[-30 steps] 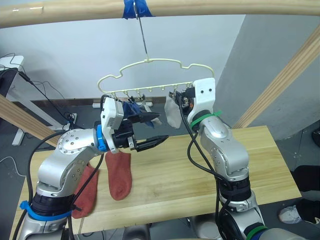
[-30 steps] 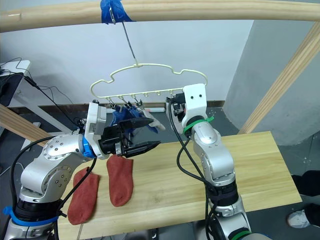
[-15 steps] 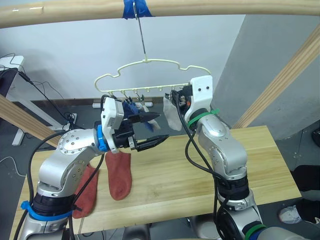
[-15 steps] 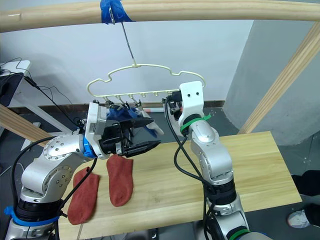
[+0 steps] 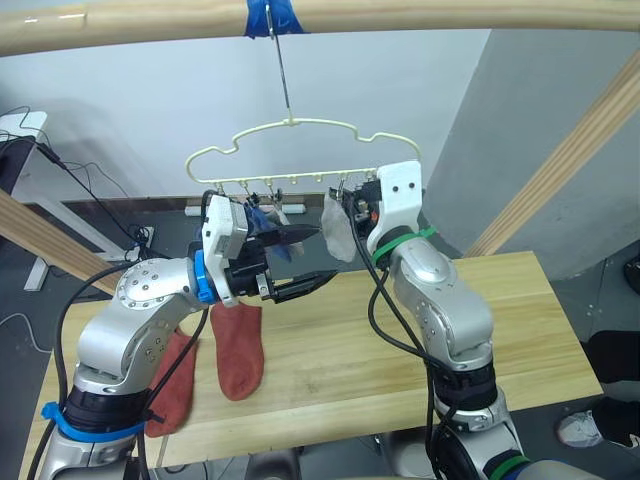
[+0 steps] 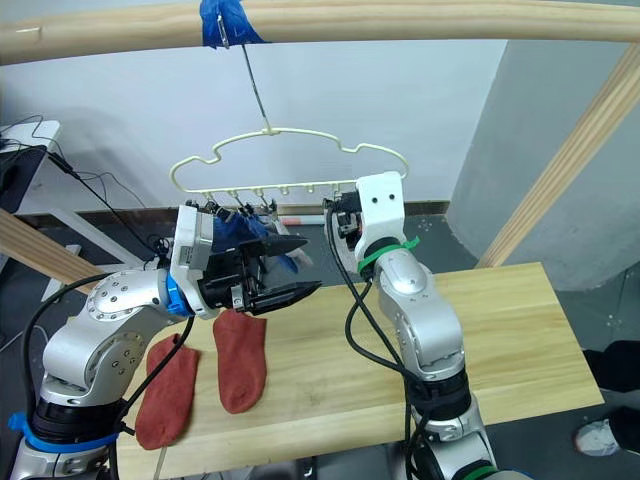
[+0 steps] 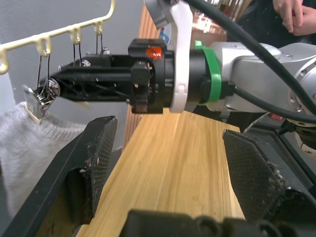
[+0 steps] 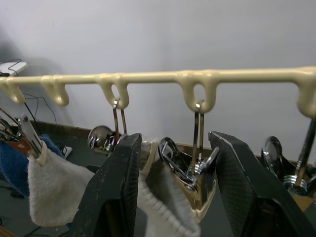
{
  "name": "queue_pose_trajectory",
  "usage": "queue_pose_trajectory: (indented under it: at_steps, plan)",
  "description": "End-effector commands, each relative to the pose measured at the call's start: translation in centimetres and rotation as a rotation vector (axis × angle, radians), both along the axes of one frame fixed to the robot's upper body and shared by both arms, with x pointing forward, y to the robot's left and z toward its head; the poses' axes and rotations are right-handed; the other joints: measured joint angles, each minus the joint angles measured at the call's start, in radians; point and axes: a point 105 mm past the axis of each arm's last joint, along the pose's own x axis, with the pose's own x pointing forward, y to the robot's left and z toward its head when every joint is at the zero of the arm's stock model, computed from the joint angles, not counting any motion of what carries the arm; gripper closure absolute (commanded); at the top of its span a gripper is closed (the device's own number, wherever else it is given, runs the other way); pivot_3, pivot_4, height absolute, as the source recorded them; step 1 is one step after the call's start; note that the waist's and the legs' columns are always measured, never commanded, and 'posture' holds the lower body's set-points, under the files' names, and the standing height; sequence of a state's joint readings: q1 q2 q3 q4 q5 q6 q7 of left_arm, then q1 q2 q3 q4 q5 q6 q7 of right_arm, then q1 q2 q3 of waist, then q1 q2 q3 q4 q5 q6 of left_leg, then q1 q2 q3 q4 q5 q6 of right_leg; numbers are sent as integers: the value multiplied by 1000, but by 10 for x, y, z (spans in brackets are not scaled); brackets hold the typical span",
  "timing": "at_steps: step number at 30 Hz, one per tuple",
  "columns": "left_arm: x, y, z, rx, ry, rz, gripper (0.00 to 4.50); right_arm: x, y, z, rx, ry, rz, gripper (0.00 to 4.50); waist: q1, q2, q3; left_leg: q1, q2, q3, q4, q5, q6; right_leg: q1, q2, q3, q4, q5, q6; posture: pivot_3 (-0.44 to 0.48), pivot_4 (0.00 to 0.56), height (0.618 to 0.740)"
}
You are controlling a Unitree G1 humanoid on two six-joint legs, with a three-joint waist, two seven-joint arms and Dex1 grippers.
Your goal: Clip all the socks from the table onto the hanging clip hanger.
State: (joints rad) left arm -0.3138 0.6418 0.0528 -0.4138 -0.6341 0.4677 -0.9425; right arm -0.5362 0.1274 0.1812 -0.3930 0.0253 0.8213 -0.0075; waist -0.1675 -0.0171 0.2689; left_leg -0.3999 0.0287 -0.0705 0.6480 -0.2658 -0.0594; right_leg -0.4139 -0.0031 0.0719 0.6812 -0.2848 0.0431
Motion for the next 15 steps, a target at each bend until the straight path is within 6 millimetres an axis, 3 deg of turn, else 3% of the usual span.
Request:
queue_pose_trajectory:
  at_steps: [1,15]
  plan:
    - [-4,-1,5,-5,-34,-12,725,-10,0,14,25,-54,2,2264,0,0,0,0,0,0,0,0,0,0,0,0,0,0,0,-217,249,740]
    - [-4,-1,5,-1,-33,-13,725,-15,-9,14,21,-54,-57,2264,0,0,0,0,0,0,0,0,0,0,0,0,0,0,0,-215,249,740]
